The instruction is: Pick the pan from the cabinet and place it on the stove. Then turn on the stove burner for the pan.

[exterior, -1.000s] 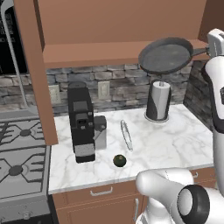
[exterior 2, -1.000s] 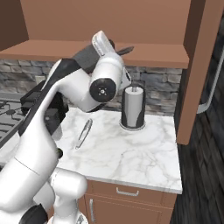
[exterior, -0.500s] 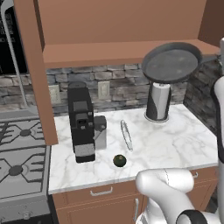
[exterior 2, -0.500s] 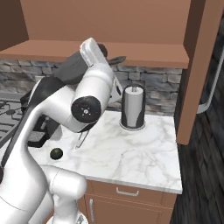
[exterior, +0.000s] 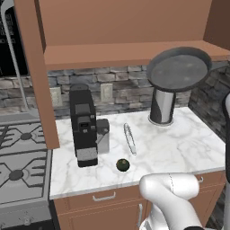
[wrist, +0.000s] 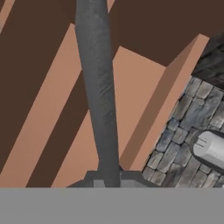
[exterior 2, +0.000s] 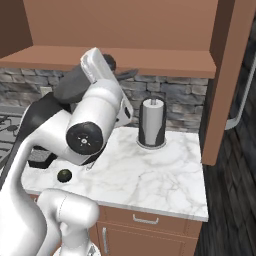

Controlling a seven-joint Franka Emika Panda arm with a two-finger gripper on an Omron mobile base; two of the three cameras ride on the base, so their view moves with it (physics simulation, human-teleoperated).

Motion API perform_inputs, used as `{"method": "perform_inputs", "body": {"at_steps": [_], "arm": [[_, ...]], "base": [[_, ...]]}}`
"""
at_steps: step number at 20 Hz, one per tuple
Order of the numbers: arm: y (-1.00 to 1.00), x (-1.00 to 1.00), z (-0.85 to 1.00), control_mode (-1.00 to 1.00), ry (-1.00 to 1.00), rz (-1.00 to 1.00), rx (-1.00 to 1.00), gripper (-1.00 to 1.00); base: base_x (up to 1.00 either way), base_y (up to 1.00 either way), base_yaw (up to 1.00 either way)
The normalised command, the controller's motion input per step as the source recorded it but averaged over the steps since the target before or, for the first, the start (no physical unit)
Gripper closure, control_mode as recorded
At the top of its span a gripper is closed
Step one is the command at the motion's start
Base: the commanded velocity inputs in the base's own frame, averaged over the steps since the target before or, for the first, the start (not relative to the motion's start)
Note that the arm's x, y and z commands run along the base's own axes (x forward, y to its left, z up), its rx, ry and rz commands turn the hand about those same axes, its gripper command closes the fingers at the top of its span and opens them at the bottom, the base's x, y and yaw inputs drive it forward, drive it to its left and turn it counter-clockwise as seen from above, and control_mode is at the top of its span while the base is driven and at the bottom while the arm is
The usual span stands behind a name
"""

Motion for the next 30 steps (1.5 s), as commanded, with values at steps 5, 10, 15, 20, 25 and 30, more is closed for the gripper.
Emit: {"method": "perform_inputs", "body": {"at_steps": [5,10,15,20,25,30], "arm": [[0.00,0.00,0.00,-1.00,0.00,0.00,0.00,1.00],[0.00,-0.07,-0.02,1.00,0.00,0.00,0.00,1.00],[0.00,0.00,0.00,1.00,0.00,0.00,0.00,1.00],[0.00,0.00,0.00,1.00,0.00,0.00,0.00,1.00],[0.00,0.00,0.00,1.00,0.00,0.00,0.00,1.00],[0.00,0.00,0.00,1.00,0.00,0.00,0.00,1.00]], "base": [[0.00,0.00,0.00],[-0.08,0.00,0.00],[-0.56,0.06,0.00],[-0.59,0.13,0.00],[-0.61,0.16,0.00],[-0.68,0.22,0.00]]}}
